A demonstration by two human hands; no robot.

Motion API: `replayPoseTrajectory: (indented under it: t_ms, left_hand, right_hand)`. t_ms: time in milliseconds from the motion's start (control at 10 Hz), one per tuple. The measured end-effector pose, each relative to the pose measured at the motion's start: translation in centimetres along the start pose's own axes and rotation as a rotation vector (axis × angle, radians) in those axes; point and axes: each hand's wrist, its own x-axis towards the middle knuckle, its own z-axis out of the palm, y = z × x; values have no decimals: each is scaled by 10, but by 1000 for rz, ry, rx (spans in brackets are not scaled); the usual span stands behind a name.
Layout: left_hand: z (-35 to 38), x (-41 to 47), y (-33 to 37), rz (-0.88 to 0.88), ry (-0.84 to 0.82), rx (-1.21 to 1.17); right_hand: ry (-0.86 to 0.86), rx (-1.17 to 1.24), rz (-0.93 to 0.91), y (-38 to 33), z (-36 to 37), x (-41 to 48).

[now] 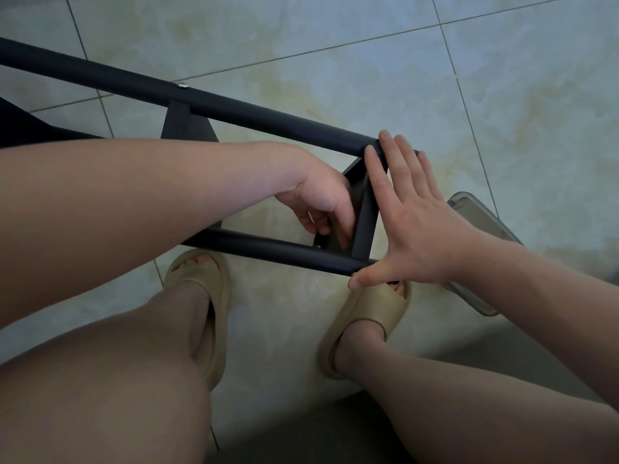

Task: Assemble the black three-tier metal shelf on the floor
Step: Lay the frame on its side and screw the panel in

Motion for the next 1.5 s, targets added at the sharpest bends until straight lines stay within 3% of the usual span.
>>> replayPoseTrajectory:
  t_ms: [1500]
  left_hand:
    - [4,3,-5,29,-28,-36]
  right_hand:
    - [20,-6,6,0,3,1]
